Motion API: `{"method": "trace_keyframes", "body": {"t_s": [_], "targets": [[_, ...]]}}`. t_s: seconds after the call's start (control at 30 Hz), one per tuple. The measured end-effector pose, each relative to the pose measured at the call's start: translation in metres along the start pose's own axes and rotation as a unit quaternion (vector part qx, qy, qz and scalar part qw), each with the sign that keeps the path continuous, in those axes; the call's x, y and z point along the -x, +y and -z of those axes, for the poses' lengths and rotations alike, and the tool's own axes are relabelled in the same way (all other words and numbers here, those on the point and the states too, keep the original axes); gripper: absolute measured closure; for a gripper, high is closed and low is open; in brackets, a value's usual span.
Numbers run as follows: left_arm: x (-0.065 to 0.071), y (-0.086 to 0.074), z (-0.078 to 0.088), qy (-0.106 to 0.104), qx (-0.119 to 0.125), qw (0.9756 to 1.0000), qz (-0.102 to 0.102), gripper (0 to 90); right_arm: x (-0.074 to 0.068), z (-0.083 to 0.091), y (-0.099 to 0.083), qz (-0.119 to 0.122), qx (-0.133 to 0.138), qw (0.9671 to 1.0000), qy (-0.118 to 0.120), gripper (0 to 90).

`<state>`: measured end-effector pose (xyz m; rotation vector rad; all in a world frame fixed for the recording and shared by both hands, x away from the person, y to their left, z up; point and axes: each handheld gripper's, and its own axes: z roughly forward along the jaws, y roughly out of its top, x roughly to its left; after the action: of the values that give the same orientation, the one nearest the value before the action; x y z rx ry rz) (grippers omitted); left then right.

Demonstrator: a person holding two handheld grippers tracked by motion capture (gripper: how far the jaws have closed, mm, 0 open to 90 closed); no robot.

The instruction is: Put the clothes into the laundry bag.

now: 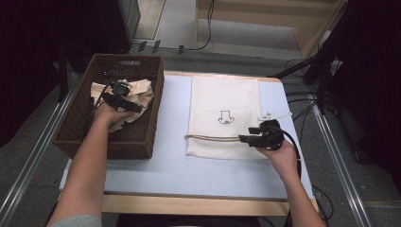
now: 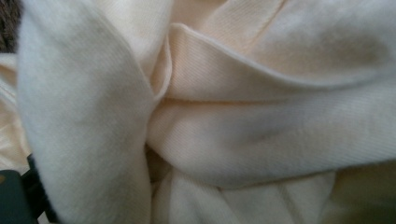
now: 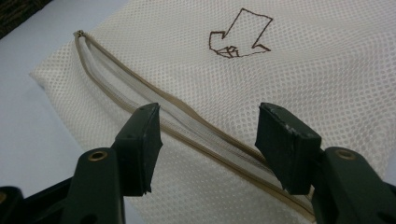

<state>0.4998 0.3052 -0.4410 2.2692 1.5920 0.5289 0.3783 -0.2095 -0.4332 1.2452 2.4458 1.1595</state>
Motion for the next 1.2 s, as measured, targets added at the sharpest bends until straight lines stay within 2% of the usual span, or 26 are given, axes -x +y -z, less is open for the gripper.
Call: {"method": "trace_keyframes", "body": {"t_s": [0.1, 0.13, 0.17, 0.2, 0.27, 0.33, 0.37, 0.4, 0.43, 0.57, 0.63, 0.67, 0.7, 0.77, 0.8, 0.83, 0.87, 0.9, 0.97, 1.0, 1.07, 1.1, 1.17, 1.2], "targets": [[0.001, 0.001, 0.001, 0.008, 0.004, 0.9999, 0.013, 3.7, 0.000, 0.001, 0.000, 0.000, 0.004, 1.0000, -0.002, 41.6], [0.000, 0.001, 0.004, 0.018, 0.003, 0.9996, 0.019, 8.8, 0.000, 0.001, 0.000, 0.001, 0.004, 1.0000, -0.003, 41.9], [0.000, 0.001, 0.004, 0.018, 0.003, 0.9996, 0.019, 17.9, 0.000, 0.001, 0.000, 0.001, 0.004, 1.0000, -0.003, 41.9], [-0.002, 0.000, 0.005, 0.024, 0.009, 0.9994, 0.023, 17.9, 0.000, 0.002, -0.001, 0.002, 0.004, 1.0000, -0.003, 42.2], [-0.003, -0.002, 0.007, 0.018, 0.015, 0.9994, 0.024, 27.7, -0.001, 0.002, -0.001, 0.002, 0.005, 1.0000, -0.002, 42.5], [-0.006, -0.002, 0.011, 0.018, 0.018, 0.9990, 0.037, 40.2, -0.002, 0.003, -0.001, 0.001, 0.007, 1.0000, -0.001, 42.9], [-0.009, -0.002, 0.012, 0.010, 0.017, 0.9986, 0.049, 46.3, -0.002, 0.003, -0.001, 0.001, 0.006, 1.0000, -0.002, 42.9], [-0.009, -0.002, 0.012, 0.010, 0.017, 0.9986, 0.049, 51.4, -0.002, 0.003, -0.002, 0.001, 0.006, 1.0000, -0.002, 43.1], [-0.014, -0.001, 0.014, 0.008, 0.007, 0.9977, 0.067, 57.2, -0.001, 0.003, -0.002, 0.002, 0.006, 1.0000, -0.001, 43.2], [-0.018, 0.001, 0.015, -0.003, 0.001, 0.9972, 0.075, 63.2, -0.001, 0.003, -0.002, 0.004, 0.004, 1.0000, 0.000, 43.6], [-0.025, 0.005, 0.023, -0.023, 0.009, 0.9950, 0.097, 65.3, 0.000, 0.004, -0.003, 0.000, 0.005, 1.0000, -0.001, 43.7], [-0.026, 0.006, 0.027, -0.030, 0.020, 0.9942, 0.101, 66.3, 0.000, 0.004, -0.003, 0.001, 0.006, 1.0000, -0.002, 43.7], [-0.026, 0.006, 0.027, -0.030, 0.020, 0.9942, 0.101, 66.9, 0.001, 0.005, -0.003, 0.001, 0.008, 1.0000, -0.002, 43.7], [-0.028, 0.009, 0.036, -0.039, 0.038, 0.9941, 0.094, 67.1, 0.001, 0.005, -0.003, -0.001, 0.009, 1.0000, -0.002, 43.7], [-0.028, 0.013, 0.045, -0.043, 0.038, 0.9950, 0.081, 67.2, 0.001, 0.005, -0.002, -0.001, 0.010, 0.9999, -0.003, 43.7], [-0.028, 0.013, 0.045, -0.043, 0.038, 0.9950, 0.081, 67.2, 0.001, 0.005, -0.002, -0.001, 0.010, 0.9999, -0.003, 43.7], [-0.029, 0.016, 0.055, -0.044, 0.038, 0.9965, 0.061, 67.2, 0.001, 0.006, -0.002, 0.000, 0.011, 0.9999, -0.002, 43.7], [-0.029, 0.016, 0.055, -0.044, 0.038, 0.9965, 0.061, 67.3, 0.001, 0.006, -0.002, 0.000, 0.011, 0.9999, -0.002, 43.7], [-0.032, 0.021, 0.070, -0.053, 0.051, 0.9957, 0.056, 67.3, 0.000, 0.006, -0.002, 0.000, 0.011, 0.9999, -0.002, 43.7], [-0.032, 0.021, 0.070, -0.053, 0.051, 0.9957, 0.056, 67.4, 0.000, 0.006, -0.002, 0.000, 0.011, 0.9999, -0.002, 43.7], [-0.033, 0.023, 0.081, -0.058, 0.059, 0.9953, 0.050, 67.3, -0.001, 0.005, -0.001, 0.001, 0.010, 1.0000, -0.001, 43.7], [-0.033, 0.026, 0.090, -0.059, 0.063, 0.9957, 0.036, 67.3, -0.001, 0.004, -0.001, 0.003, 0.009, 1.0000, 0.001, 43.7], [-0.033, 0.028, 0.095, -0.058, 0.063, 0.9959, 0.028, 67.3, -0.001, 0.004, -0.001, 0.005, 0.010, 0.9999, 0.001, 43.7], [-0.033, 0.030, 0.104, -0.062, 0.068, 0.9956, 0.017, 67.3, -0.001, 0.004, -0.001, 0.004, 0.009, 1.0000, 0.003, 43.7]]}}
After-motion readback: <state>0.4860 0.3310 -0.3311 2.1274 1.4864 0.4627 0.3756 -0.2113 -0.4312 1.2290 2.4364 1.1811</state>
